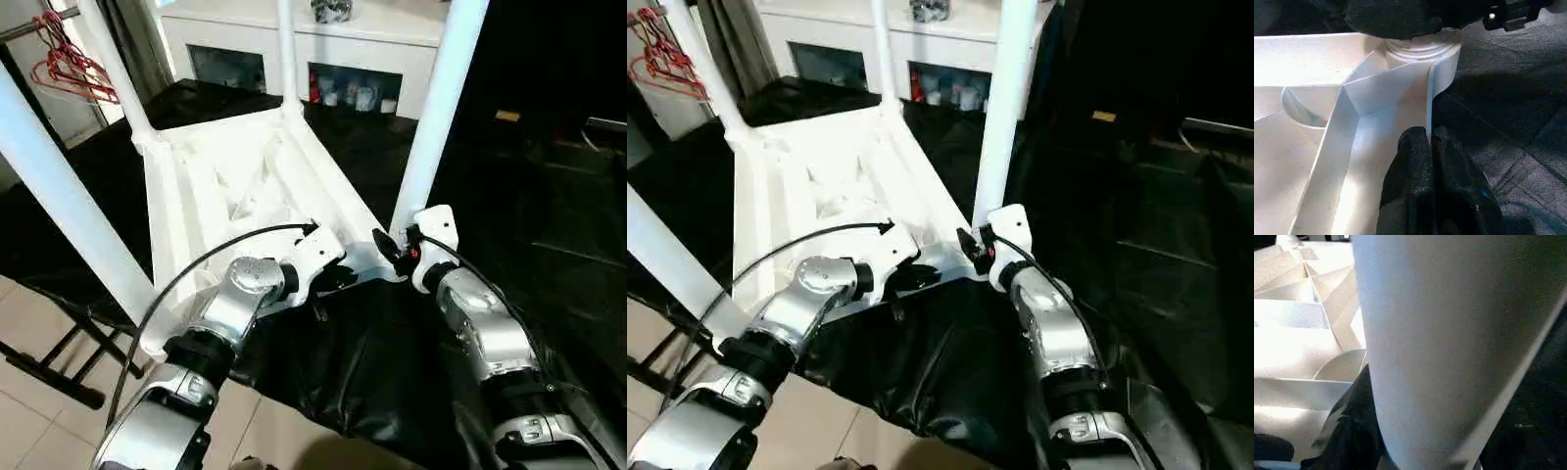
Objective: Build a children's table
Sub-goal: Rotate leg to tighten
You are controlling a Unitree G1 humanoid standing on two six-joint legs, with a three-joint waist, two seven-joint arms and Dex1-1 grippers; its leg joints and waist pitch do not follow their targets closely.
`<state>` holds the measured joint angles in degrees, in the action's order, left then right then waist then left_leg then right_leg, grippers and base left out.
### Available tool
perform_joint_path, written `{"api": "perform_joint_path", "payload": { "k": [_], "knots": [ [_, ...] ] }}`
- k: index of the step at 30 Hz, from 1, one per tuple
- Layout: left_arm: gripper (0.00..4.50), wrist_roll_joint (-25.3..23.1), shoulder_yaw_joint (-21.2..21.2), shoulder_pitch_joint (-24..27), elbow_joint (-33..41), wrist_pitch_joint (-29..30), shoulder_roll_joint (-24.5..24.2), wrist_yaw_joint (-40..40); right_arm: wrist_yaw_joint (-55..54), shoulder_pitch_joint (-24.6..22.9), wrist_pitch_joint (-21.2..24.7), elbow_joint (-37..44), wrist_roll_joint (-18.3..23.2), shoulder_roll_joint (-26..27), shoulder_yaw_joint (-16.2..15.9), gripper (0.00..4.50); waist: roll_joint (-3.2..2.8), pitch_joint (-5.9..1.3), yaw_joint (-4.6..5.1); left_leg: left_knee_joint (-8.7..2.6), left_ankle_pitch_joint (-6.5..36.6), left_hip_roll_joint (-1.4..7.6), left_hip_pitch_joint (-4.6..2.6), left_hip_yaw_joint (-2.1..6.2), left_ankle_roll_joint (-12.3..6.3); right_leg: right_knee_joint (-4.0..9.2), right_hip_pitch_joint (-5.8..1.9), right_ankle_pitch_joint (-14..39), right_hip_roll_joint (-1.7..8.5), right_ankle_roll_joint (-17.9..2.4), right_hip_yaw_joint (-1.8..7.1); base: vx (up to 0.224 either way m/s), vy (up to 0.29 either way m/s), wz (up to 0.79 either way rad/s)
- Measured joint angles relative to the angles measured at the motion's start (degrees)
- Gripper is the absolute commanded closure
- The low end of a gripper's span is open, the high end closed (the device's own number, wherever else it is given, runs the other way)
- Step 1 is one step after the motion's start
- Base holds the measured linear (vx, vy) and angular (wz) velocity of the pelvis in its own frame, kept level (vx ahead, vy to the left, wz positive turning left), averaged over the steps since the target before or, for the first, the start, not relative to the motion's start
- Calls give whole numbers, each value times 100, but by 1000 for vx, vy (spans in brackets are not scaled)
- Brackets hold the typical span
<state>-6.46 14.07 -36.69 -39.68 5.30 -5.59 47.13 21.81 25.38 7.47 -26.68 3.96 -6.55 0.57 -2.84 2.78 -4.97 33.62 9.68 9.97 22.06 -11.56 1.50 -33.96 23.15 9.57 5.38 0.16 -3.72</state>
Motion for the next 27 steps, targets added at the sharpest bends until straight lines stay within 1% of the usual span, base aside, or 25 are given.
{"api": "perform_joint_path", "payload": {
  "k": [1,2,3,5,7,9,11,12,14,15,18,23,27],
  "knots": [
    [450,0,-5,1,0,0,-1,8,13,-4,0,6,12,7,0,164,-4,0,1,1,0,0,1,0,0,1,0,0,0,0,1,0,0,0],
    [450,0,-14,5,2,0,-3,27,47,-4,-3,6,13,1,0,164,-7,0,1,1,0,-1,1,0,0,1,0,0,0,0,1,0,0,0],
    [450,1,-19,10,13,0,-11,66,108,-5,-10,6,13,-21,-2,150,-7,0,2,1,0,-1,1,0,0,2,0,0,0,0,1,0,0,0],
    [450,9,-30,33,54,-1,-42,147,324,-5,-24,7,17,-94,-31,136,-8,0,1,-1,0,-1,1,0,0,2,0,0,0,0,1,0,0,0],
    [450,32,-38,64,106,-2,-87,231,625,-5,-29,16,33,-222,-103,136,-10,1,6,-4,1,0,1,0,0,2,1,0,0,0,-1,0,0,0],
    [450,100,-37,135,220,-2,-168,426,1235,-37,-35,92,73,-551,-252,136,-15,3,2,-6,1,0,2,0,0,2,1,1,0,-1,-2,0,0,0],
    [450,153,-36,158,239,-2,-234,581,1578,-73,-38,134,109,-676,-283,136,-19,3,4,-5,0,3,1,0,0,-3,3,1,-1,-1,-5,0,0,0],
    [450,180,-35,165,248,-5,-261,663,1760,-113,-28,192,160,-768,-309,136,-20,4,0,-4,0,3,1,0,-1,-5,3,1,-1,-1,-5,0,0,0],
    [450,241,-2,240,347,-47,-377,995,2507,-338,-13,527,362,-1191,-431,136,-25,7,-28,-2,0,4,1,1,-1,-5,1,2,-1,1,-6,0,0,0],
    [450,262,4,246,356,-73,-431,1122,2711,-385,-7,600,399,-1277,-452,136,-26,8,-35,-1,0,4,1,1,-1,-5,1,2,-1,1,-7,0,0,0],
    [450,319,13,267,355,-128,-551,1424,3149,-472,132,775,523,-1468,-515,136,-25,10,-33,9,-1,6,3,1,-2,-10,0,0,-1,-1,-6,0,0,0],
    [450,421,44,277,359,-168,-697,1757,3602,-510,272,943,580,-1654,-596,136,-20,13,-30,15,-1,6,5,1,-2,-10,0,0,-1,-2,-4,0,0,0],
    [450,507,51,360,478,-168,-877,2147,4019,-579,500,1173,767,-1832,-711,136,-18,15,-52,8,0,6,9,2,-1,-8,3,2,-1,-1,-7,0,0,0]
  ]
}}
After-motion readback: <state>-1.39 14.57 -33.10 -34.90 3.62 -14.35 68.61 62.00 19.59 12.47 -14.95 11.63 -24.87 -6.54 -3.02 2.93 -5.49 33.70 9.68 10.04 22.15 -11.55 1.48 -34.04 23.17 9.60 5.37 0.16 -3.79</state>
